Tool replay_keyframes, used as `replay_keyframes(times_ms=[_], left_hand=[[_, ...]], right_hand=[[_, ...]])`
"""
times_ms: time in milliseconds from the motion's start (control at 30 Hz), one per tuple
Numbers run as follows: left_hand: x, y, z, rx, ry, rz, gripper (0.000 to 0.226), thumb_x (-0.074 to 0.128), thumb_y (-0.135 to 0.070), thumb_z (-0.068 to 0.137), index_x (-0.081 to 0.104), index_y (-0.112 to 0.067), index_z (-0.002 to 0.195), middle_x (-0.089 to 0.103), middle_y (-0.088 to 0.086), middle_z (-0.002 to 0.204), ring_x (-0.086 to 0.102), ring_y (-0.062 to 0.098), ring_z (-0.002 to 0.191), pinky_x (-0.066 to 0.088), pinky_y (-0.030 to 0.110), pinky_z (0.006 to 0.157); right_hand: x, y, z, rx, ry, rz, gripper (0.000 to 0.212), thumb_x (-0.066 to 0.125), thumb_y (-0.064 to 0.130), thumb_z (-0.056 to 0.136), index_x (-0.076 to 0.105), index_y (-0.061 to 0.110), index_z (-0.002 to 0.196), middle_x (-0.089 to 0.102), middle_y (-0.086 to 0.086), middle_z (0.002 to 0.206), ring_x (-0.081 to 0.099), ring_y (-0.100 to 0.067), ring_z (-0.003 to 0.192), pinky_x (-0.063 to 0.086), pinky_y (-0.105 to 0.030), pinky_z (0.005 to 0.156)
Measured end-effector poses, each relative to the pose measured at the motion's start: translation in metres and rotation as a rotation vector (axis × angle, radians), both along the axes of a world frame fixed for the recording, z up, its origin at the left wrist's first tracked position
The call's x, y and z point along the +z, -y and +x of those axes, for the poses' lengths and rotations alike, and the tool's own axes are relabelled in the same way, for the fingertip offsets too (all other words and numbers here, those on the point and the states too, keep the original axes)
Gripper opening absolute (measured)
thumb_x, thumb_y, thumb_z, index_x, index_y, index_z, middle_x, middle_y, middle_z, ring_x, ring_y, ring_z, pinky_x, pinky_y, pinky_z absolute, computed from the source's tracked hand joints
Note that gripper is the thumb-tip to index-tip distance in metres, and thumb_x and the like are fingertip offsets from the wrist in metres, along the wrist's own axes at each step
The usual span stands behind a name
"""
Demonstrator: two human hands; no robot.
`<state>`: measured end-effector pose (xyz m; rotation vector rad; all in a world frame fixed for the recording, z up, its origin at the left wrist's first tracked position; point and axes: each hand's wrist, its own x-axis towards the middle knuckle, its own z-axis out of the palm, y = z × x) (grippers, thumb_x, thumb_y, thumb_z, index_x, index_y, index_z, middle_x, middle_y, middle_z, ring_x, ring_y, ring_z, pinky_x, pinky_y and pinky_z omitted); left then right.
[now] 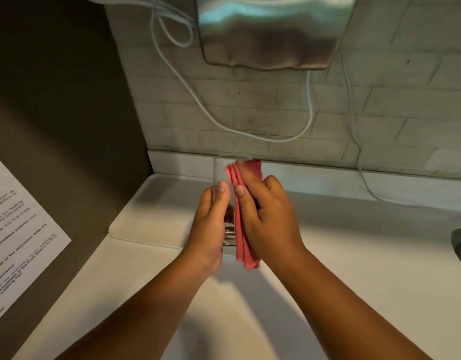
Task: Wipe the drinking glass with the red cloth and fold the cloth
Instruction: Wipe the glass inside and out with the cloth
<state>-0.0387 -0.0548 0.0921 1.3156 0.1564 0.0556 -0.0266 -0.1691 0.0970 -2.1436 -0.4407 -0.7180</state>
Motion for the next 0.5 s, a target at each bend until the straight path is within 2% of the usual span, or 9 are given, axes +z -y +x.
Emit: replay_keyframes(times_ms=[67,133,200,267,333,367,433,500], left_hand=[[0.001,0.002,-0.003,-0.017,0.002,-0.004,0.059,0.053,-0.076,0.082,0.068,-0.033,0.120,0.070,0.029,0.117,0.072,0.047,0.110,0.061,0.059,0.093],[0.001,0.001,-0.004,-0.024,0.008,-0.014,0.062,0.053,-0.076,0.081,0.068,-0.031,0.121,0.065,0.019,0.102,0.070,0.036,0.095,0.059,0.048,0.079],[0.001,-0.001,-0.003,-0.023,0.008,-0.014,0.062,0.052,-0.076,0.081,0.067,-0.031,0.120,0.061,0.011,0.097,0.067,0.028,0.091,0.058,0.043,0.075],[0.000,-0.002,-0.002,-0.015,-0.001,-0.010,0.063,0.053,-0.077,0.081,0.068,-0.029,0.120,0.062,0.013,0.099,0.067,0.036,0.094,0.059,0.047,0.080],[-0.001,-0.004,-0.002,0.001,-0.017,-0.029,0.068,0.053,-0.076,0.082,0.067,-0.024,0.123,0.068,0.024,0.109,0.071,0.049,0.108,0.062,0.053,0.087],[0.000,-0.005,-0.001,0.017,-0.023,-0.047,0.070,0.054,-0.076,0.082,0.067,-0.021,0.123,0.072,0.027,0.115,0.072,0.047,0.114,0.064,0.051,0.086],[0.000,-0.008,0.001,0.036,-0.034,-0.058,0.068,0.053,-0.075,0.086,0.068,-0.019,0.122,0.078,0.022,0.117,0.076,0.041,0.112,0.065,0.042,0.078],[-0.003,-0.009,0.000,0.028,-0.033,-0.030,0.053,0.050,-0.070,0.098,0.069,-0.026,0.121,0.080,0.016,0.114,0.078,0.036,0.108,0.063,0.034,0.070]], right_hand=[[0.001,0.001,0.004,-0.011,-0.001,0.037,0.043,0.040,0.045,0.104,0.038,0.048,0.147,0.045,0.014,0.090,0.052,0.003,0.078,0.041,-0.008,0.063],[-0.001,0.002,0.003,0.015,-0.007,0.076,0.043,0.039,0.044,0.104,0.037,0.049,0.147,0.047,0.011,0.090,0.054,-0.001,0.079,0.042,-0.009,0.064],[-0.005,0.004,0.001,0.054,-0.002,0.137,0.043,0.039,0.043,0.104,0.036,0.055,0.144,0.049,0.006,0.088,0.055,-0.004,0.080,0.042,-0.009,0.066],[-0.008,0.005,-0.003,0.062,-0.012,0.170,0.041,0.039,0.043,0.103,0.037,0.061,0.140,0.048,0.006,0.088,0.055,-0.004,0.080,0.042,-0.010,0.067],[-0.012,0.001,-0.012,0.071,-0.028,0.116,0.044,0.039,0.044,0.102,0.036,0.058,0.144,0.046,0.011,0.092,0.054,-0.002,0.081,0.043,-0.012,0.065],[-0.015,-0.001,-0.017,0.074,-0.017,0.051,0.047,0.040,0.045,0.102,0.032,0.057,0.146,0.045,0.012,0.094,0.053,-0.002,0.080,0.044,-0.013,0.063],[-0.018,-0.008,-0.025,0.068,0.023,-0.089,0.050,0.038,0.045,0.102,0.024,0.056,0.150,0.042,0.013,0.095,0.050,-0.003,0.076,0.046,-0.017,0.058],[-0.016,-0.011,-0.025,0.042,0.028,-0.133,0.050,0.034,0.044,0.103,0.025,0.050,0.152,0.042,0.011,0.096,0.049,-0.005,0.073,0.049,-0.021,0.056]])
